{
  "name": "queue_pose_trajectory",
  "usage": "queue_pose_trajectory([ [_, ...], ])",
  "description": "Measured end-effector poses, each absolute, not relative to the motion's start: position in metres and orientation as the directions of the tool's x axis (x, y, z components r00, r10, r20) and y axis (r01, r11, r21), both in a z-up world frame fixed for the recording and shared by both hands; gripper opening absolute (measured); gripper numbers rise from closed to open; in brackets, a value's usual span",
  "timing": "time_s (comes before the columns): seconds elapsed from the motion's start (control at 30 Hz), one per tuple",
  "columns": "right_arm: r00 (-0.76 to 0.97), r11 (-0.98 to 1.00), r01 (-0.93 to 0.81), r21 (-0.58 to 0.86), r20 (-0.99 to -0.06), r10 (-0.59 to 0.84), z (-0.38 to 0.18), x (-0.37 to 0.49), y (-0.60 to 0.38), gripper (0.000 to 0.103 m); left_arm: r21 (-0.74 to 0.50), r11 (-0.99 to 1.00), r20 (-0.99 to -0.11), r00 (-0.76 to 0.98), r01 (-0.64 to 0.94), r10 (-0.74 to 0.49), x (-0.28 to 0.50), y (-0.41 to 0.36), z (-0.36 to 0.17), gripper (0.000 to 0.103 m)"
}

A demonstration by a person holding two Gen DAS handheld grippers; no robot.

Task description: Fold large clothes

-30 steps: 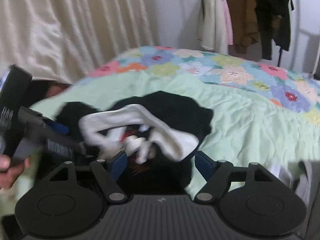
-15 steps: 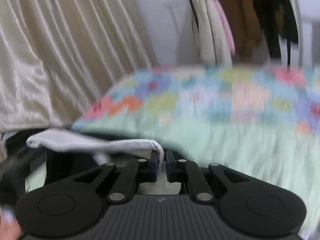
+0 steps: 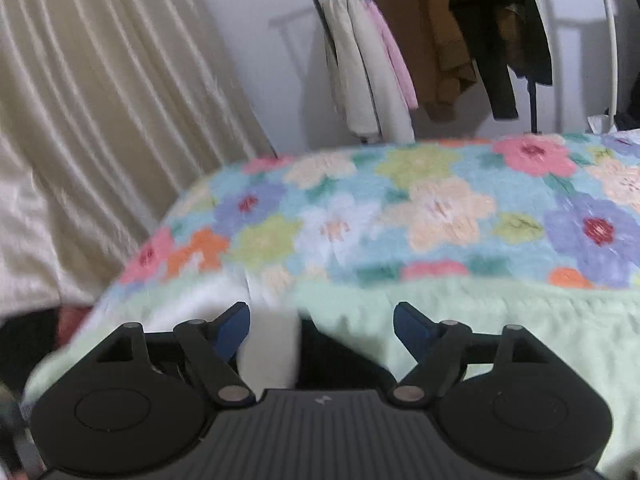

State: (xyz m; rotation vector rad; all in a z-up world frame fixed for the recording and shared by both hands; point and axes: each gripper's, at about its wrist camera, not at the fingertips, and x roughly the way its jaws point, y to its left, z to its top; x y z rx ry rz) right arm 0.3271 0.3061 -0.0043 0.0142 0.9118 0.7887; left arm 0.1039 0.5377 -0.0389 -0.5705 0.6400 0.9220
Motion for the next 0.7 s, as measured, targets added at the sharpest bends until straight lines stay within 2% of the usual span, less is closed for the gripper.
queue_pose_trajectory([
  [0.1, 0.207, 0.668, -0.67, 0.324, -0.783, 0.587, -0.024, 0.319, 0.308, 0.08, -0.17, 0.505, -0.732, 0.451, -0.846, 0.51, 0.106, 0.535, -0.043, 0.102],
  [0.23, 0.13, 0.601, -0.767, 0.226, -0.862, 0.49, -0.048, 0.312, 0.347, 0.073, -0.124, 0.519, -0.763, 0.416, -0.846, 0.495, 0.11, 0.532, -0.051, 0.102],
  [0.27, 0.112, 0.596, -0.768, 0.234, -0.867, 0.486, -0.054, 0.316, 0.355, 0.065, -0.104, 0.521, -0.774, 0.398, -0.847, 0.493, 0.113, 0.532, -0.054, 0.102],
  [0.33, 0.155, 0.625, -0.75, 0.217, -0.861, 0.484, -0.06, 0.333, 0.372, 0.043, -0.074, 0.516, -0.787, 0.368, -0.853, 0.495, 0.111, 0.531, -0.057, 0.102],
  [0.43, 0.351, 0.732, -0.65, 0.205, -0.773, 0.528, -0.042, 0.348, 0.363, 0.043, -0.105, 0.476, -0.778, 0.37, -0.873, 0.508, 0.104, 0.536, -0.056, 0.102],
  [0.5, 0.426, 0.755, -0.619, 0.215, -0.715, 0.554, -0.027, 0.347, 0.347, 0.048, -0.138, 0.431, -0.786, 0.363, -0.892, 0.5, 0.091, 0.544, -0.058, 0.102],
  [0.53, 0.45, 0.762, -0.608, 0.222, -0.695, 0.561, -0.02, 0.345, 0.338, 0.061, -0.154, 0.408, -0.791, 0.36, -0.9, 0.495, 0.085, 0.548, -0.059, 0.102],
  [0.57, 0.459, 0.764, -0.603, 0.228, -0.684, 0.567, -0.014, 0.343, 0.324, 0.07, -0.17, 0.384, -0.795, 0.357, -0.907, 0.491, 0.079, 0.552, -0.06, 0.102],
  [0.7, 0.38, 0.736, -0.634, 0.239, -0.732, 0.565, -0.022, 0.343, 0.294, 0.07, -0.231, 0.286, -0.811, 0.347, -0.93, 0.471, 0.054, 0.568, -0.065, 0.102],
])
